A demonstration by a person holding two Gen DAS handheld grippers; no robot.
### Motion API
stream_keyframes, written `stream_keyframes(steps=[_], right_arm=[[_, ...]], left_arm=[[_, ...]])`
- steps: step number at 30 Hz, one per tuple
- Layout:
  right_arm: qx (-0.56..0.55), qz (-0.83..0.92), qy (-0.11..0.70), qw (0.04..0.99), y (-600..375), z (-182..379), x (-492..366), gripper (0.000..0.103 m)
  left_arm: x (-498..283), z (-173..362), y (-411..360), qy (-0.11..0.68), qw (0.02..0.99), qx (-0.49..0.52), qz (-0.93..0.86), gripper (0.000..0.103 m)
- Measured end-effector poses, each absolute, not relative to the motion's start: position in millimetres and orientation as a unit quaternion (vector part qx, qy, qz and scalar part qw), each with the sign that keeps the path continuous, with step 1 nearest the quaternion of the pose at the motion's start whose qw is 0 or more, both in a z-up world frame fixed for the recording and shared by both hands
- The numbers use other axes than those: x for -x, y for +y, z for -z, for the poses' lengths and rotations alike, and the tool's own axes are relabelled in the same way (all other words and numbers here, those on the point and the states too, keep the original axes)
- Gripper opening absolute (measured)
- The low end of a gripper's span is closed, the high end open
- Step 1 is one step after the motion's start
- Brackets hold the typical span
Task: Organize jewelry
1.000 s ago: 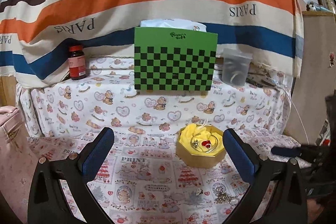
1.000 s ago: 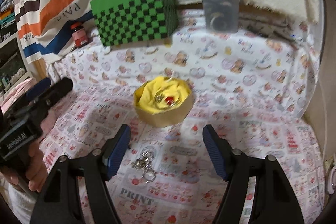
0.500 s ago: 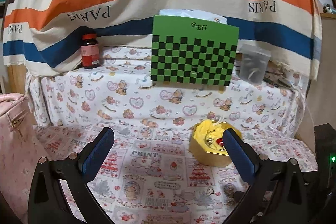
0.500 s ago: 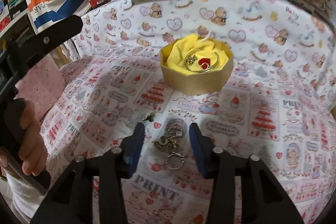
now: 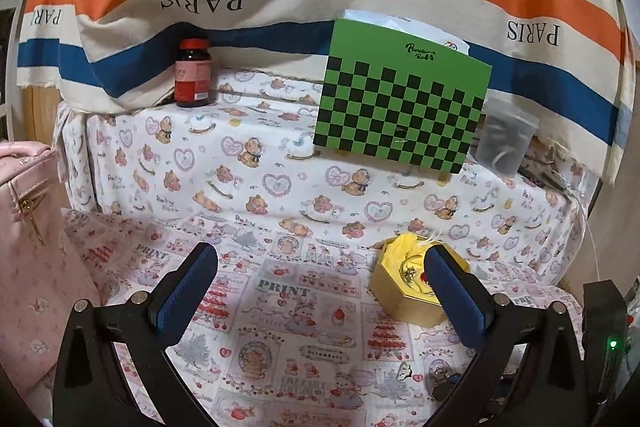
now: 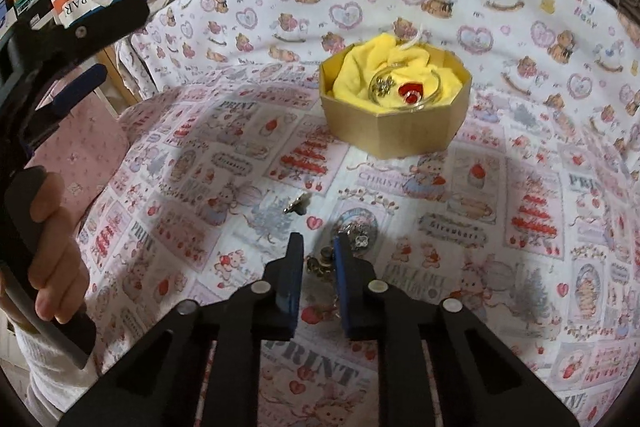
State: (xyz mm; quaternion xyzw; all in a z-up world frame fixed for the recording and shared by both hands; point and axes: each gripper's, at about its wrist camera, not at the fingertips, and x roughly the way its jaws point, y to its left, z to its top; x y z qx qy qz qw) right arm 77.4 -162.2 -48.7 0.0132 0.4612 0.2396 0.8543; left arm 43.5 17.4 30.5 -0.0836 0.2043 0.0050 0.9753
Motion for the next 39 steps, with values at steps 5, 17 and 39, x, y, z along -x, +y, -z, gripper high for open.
stream_keyframes(steps=[5,17,39], right_arm=[[-0.019,-0.239,0.462,0.854,-164,48,-77,0.006],[-0.035,-0.233,0.442,0.866,-179,33,-72,0.006],[-0.071,-0.163,0.381,0.907,-224,0,-67,0.006]], left_arm=[[-45,-28,12,0.209,0.975,0.072,-0.001,0.102],[-50,-20,-5,0.224,0.974,0.038,0.015,0.102],[-80,41,-62,0.414,0.899,-0.024,0.143,0.06]])
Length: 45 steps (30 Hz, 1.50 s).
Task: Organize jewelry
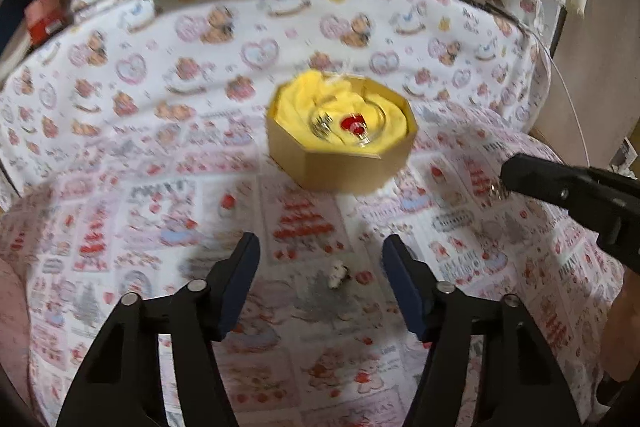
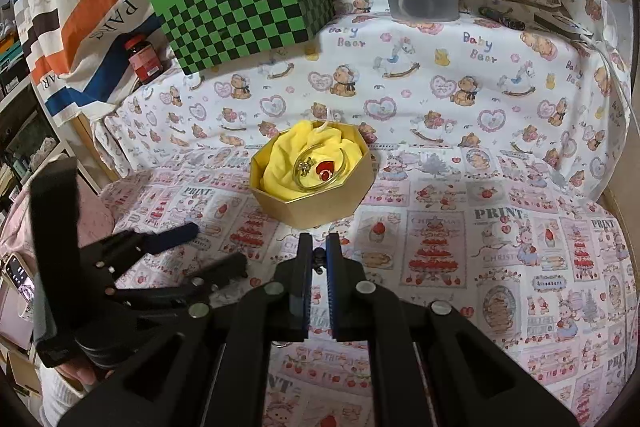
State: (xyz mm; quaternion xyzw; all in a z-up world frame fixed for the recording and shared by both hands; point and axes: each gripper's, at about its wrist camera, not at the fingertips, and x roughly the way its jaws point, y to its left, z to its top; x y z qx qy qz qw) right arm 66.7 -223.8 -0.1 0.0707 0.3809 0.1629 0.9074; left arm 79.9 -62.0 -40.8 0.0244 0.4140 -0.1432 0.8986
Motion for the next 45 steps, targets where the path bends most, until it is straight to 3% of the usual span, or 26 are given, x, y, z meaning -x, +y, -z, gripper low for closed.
stream_keyframes(steps=[3,5,7,20,45], right_arm=[[-0.071,-0.16,0.381,0.908,-225,0,-66,0.006],[-0.072,-0.159,0.382,0.908,-225,0,-66,0.006],[-0.072,-0.157,0.382,0.908,-225,1,-66,0.006],[-0.074,-0.154,0.385,0.907,-225,3,-68,0.006],[-0.075,-0.162,0.382,0.907,-225,1,-66,0.006]], left_arm=[[-83,46,-63,0.429,0.89,-0.014,0.152,0.051],[-85,48,-62,0.434,0.888,-0.009,0.152,0.038],[-86,49,-62,0.44,0.885,-0.005,0.155,0.033],[-85,51,-66,0.446,0.879,-0.01,0.169,0.009],[-80,28,-48,0.41,0.897,0.02,0.162,0.007]])
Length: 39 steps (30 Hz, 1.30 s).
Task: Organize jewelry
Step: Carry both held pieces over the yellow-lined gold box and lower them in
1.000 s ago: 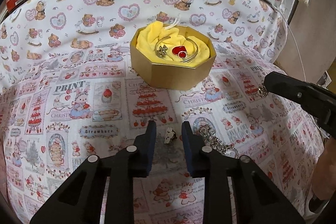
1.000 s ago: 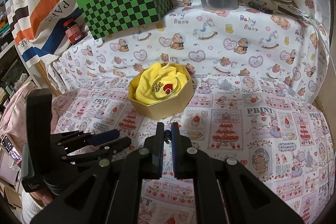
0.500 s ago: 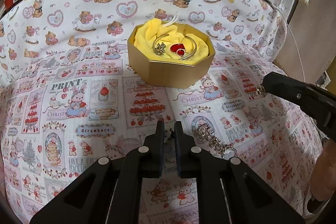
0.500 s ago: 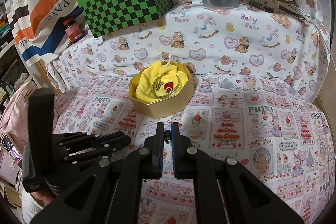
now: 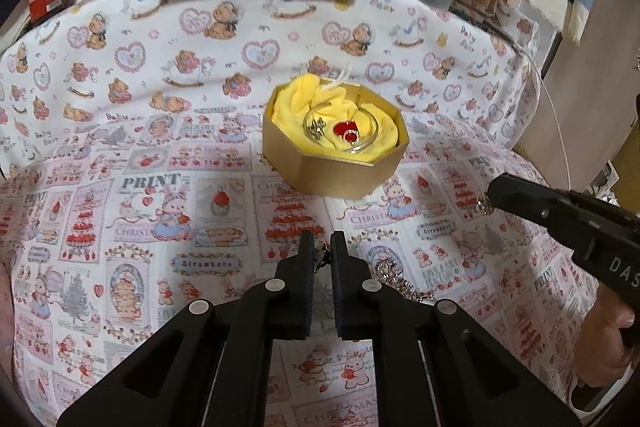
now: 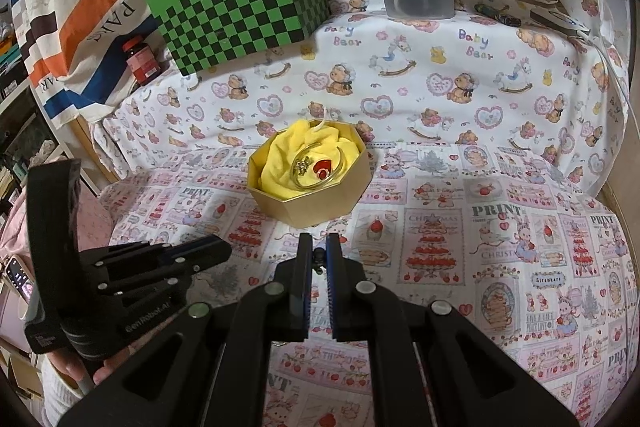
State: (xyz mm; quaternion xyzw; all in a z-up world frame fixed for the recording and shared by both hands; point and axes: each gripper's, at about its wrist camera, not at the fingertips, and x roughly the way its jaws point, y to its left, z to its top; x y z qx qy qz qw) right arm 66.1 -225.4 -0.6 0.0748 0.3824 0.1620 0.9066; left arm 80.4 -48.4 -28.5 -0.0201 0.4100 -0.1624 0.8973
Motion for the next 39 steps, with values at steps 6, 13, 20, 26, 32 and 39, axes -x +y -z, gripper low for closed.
stream_keyframes(steps=[6,13,20,26,32,39], right_arm=[[-0.083,-0.169,0.377,0.907,-225,-5,-59,0.006],[-0.069,-0.198,0.332,0.92,-219,-46,-38,0.006],[-0.058,-0.183,0.284,0.939,-225,-98,-44,0.006],[-0.098,-0.174,0.256,0.946,-227,-129,-81,0.006],[-0.096,-0.163,0.239,0.952,-223,-117,-111,0.006],[-0.131,-0.181,0.328,0.918,-223,-63,-155,0.006]], left_arm=[[-67,1,-42,0.364,0.917,0.028,0.164,0.007],[-56,-47,-37,0.325,0.928,0.046,0.179,0.007],[-84,-84,-37,0.298,0.942,0.05,0.145,0.007],[-132,-100,-45,0.293,0.944,0.084,0.13,0.007],[-157,-52,-47,0.342,0.925,0.087,0.14,0.007],[-173,-9,-44,0.392,0.898,0.118,0.16,0.007]])
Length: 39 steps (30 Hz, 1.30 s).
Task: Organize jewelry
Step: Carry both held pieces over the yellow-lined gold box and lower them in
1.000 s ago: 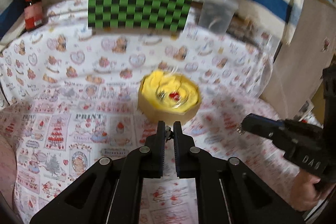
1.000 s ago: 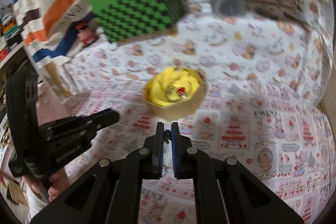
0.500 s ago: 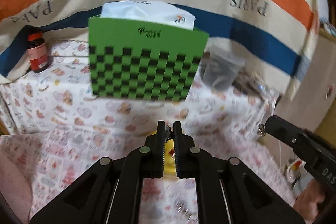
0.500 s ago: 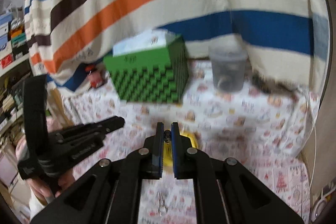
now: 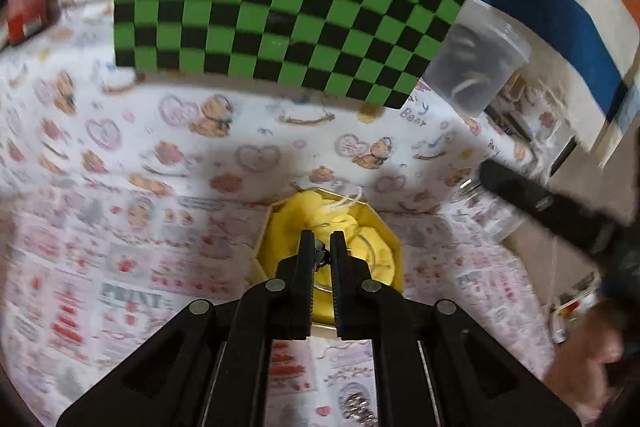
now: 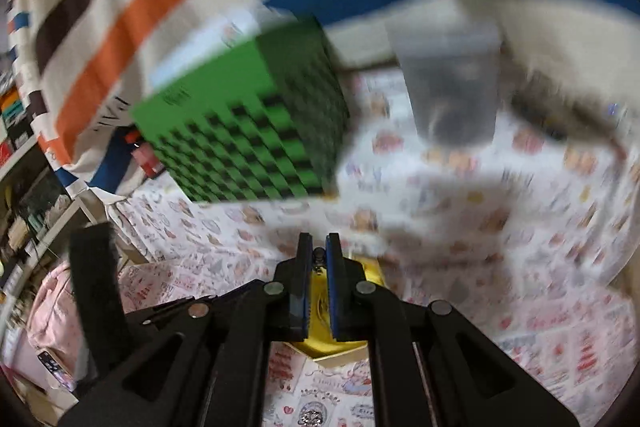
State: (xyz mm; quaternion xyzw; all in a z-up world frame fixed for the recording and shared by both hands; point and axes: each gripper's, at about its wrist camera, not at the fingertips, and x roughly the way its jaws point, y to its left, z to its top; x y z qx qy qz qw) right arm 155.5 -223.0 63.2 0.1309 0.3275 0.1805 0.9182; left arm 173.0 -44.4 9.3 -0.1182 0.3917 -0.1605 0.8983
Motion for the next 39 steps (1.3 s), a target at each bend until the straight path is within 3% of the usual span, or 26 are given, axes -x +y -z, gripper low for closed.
stream_keyframes(steps=[10,39], right_arm=[[-0.135,-0.183,0.363,0.903,-223,-33,-176,0.006],[-0.12,-0.172,0.424,0.881,-208,11,-197,0.006]], left_arm=[[-185,19,-39,0.421,0.881,0.137,0.168,0.007],[-184,17,-56,0.395,0.898,0.101,0.167,0.007]])
